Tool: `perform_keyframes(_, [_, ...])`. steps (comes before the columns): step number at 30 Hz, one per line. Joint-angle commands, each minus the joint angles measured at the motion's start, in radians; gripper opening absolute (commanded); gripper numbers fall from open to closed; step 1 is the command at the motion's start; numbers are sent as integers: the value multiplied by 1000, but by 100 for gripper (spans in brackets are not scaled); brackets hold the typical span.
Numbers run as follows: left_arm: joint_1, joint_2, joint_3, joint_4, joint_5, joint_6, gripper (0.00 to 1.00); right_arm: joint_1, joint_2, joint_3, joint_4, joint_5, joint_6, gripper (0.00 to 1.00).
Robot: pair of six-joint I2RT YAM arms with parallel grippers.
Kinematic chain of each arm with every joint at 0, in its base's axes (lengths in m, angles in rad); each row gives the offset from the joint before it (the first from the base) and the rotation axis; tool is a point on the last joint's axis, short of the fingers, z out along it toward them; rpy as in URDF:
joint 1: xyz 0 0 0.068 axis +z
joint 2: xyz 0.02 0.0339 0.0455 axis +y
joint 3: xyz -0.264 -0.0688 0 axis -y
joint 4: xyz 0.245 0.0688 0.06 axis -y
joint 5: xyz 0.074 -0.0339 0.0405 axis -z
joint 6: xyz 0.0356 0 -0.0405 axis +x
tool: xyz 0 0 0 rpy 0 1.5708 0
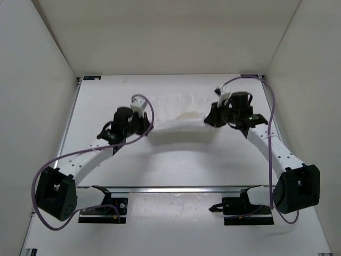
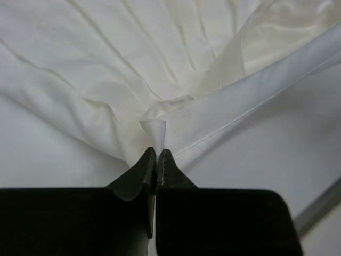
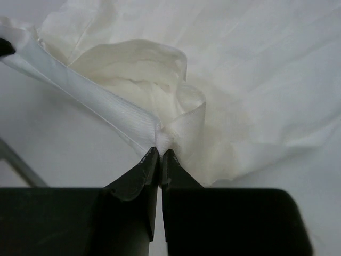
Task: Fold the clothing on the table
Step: Fold the skirt
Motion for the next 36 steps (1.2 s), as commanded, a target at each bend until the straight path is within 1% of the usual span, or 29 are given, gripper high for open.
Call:
perform_keyframes(1, [-40, -200, -177, -91, -102, -60, 0, 39, -115, -134, -16, 47, 53, 0])
perform_keyframes(2, [-48, -223, -189, -164, -115, -60, 0, 53, -158, -169, -61, 56, 68, 1])
perform_keyframes(3, [-78, -270, -188, -226, -154, -74, 0, 88, -204, -188, -82, 92, 87, 0])
perform_keyframes(4, [-86, -295, -194, -240, -173, -80, 0, 126, -220, -193, -76, 106, 123, 0])
perform_keyframes(6, [-36, -338, -194, -219, -150, -91, 0, 125, -257, -197, -64, 106, 156, 0])
perform_keyframes(7, [18, -319, -186, -196, -112, -85, 0, 96, -249, -202, -54, 85, 158, 0])
perform_keyframes(8, [49, -299, -185, -144, -89, -73, 0, 41, -231, -211, -34, 70, 161, 0])
perform_keyframes(9, [43, -238, -174, -99, -95, -44, 0, -5, -196, -217, -21, 48, 150, 0])
perform_keyframes(11, [32, -68, -116, -71, -112, -22, 0, -66, -128, -226, 20, -36, 142, 1])
perform_keyframes(12, [26, -33, -100, -61, -109, -25, 0, -83, -87, -216, 35, -45, 133, 0])
perform_keyframes(13, [33, 32, -70, -32, -75, -31, 0, -97, -47, -225, 36, -38, 127, 0])
perform_keyframes(14, [31, 92, -50, -13, -37, -48, 0, -102, -36, -219, 36, -27, 118, 0])
perform_keyframes(15, [40, 123, -45, 20, -35, -65, 0, -105, -7, -235, 48, -24, 107, 0])
perform_keyframes(17, [30, 238, 21, 13, -55, -73, 0, -111, 31, -257, 94, -22, 105, 0])
perform_keyframes(21, [43, 405, 127, -64, -69, -68, 0, -100, 87, -314, 173, -16, 113, 0])
perform_keyframes(23, [47, 444, 128, -56, -73, -83, 0, -108, 125, -331, 210, -19, 109, 0])
perform_keyframes(25, [50, 467, 128, -56, -92, -105, 0, -122, 162, -311, 229, -27, 86, 0])
perform_keyframes(28, [52, 472, 113, -53, -139, -123, 0, -151, 243, -241, 212, -16, 63, 1])
perform_keyframes(32, [53, 462, 98, -50, -173, -131, 0, -174, 376, -118, 155, -47, 24, 1])
perform_keyframes(33, [49, 467, 114, -74, -171, -129, 0, -172, 410, -81, 123, -71, 21, 4])
perform_keyframes(34, [60, 479, 133, -84, -155, -131, 4, -180, 424, -59, 105, -79, 12, 16])
perform_keyframes(35, [67, 475, 148, -106, -132, -129, 23, -185, 441, -24, 68, -104, 16, 36])
perform_keyframes(36, [72, 475, 156, -120, -116, -131, 33, -189, 441, 5, 56, -105, 29, 46])
